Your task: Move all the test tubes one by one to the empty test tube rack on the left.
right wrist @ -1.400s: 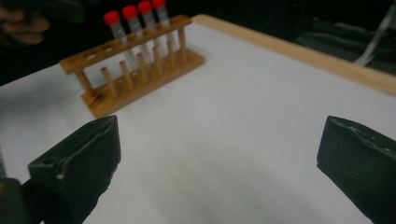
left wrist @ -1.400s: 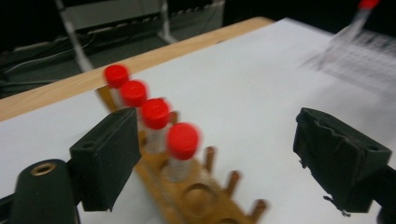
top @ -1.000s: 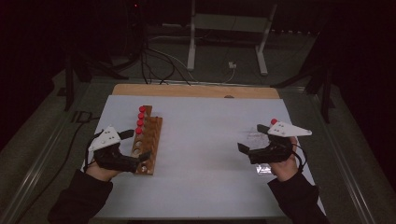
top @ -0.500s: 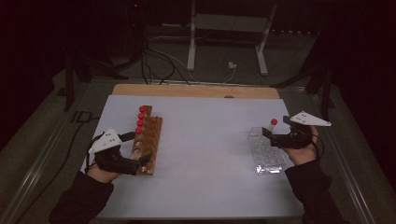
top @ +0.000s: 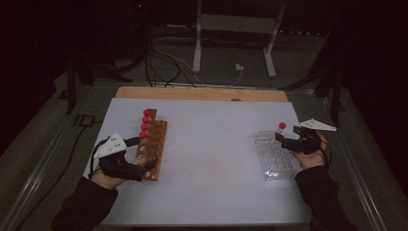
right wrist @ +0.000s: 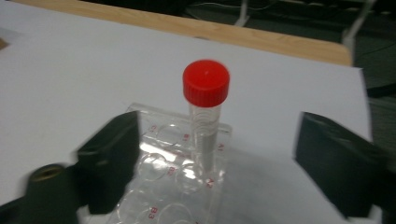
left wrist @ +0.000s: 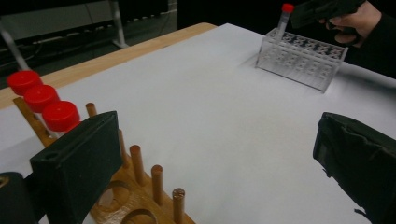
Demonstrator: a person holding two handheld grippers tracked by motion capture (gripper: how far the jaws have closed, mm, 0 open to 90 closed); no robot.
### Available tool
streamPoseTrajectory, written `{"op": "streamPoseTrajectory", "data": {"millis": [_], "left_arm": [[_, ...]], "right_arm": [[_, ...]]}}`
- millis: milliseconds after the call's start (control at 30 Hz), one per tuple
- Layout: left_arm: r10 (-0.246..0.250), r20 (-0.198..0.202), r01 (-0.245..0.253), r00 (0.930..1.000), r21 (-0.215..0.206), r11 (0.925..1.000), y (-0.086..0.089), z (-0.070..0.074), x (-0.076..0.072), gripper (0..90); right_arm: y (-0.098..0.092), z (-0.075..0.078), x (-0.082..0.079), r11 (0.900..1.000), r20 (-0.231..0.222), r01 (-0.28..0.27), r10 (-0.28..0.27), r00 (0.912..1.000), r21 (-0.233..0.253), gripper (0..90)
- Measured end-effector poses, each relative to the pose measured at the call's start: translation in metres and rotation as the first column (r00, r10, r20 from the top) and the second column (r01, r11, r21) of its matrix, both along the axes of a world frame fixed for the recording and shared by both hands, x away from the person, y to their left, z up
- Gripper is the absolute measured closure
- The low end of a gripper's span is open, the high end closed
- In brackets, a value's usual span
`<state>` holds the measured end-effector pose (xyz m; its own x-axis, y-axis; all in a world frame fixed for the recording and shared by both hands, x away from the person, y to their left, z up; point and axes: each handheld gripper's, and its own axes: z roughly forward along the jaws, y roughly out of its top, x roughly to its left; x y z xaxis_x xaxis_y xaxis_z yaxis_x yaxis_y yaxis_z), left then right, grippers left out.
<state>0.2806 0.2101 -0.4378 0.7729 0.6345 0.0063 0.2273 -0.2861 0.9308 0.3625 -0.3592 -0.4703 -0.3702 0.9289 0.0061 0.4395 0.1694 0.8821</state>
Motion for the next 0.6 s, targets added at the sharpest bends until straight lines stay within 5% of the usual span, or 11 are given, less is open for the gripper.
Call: {"op": "streamPoseTrajectory", "data": {"millis": [600], "left_arm": [[0.004,0.001,-0.004,1.0,-0.005,1.0,0.0,-0.0004,0.0001,2.1]], "right_arm": [[0.0057,-0.0056,0.0109,0.999,-0.016,-0.038,0.038,0.9992,-0.011,73.9]]}}
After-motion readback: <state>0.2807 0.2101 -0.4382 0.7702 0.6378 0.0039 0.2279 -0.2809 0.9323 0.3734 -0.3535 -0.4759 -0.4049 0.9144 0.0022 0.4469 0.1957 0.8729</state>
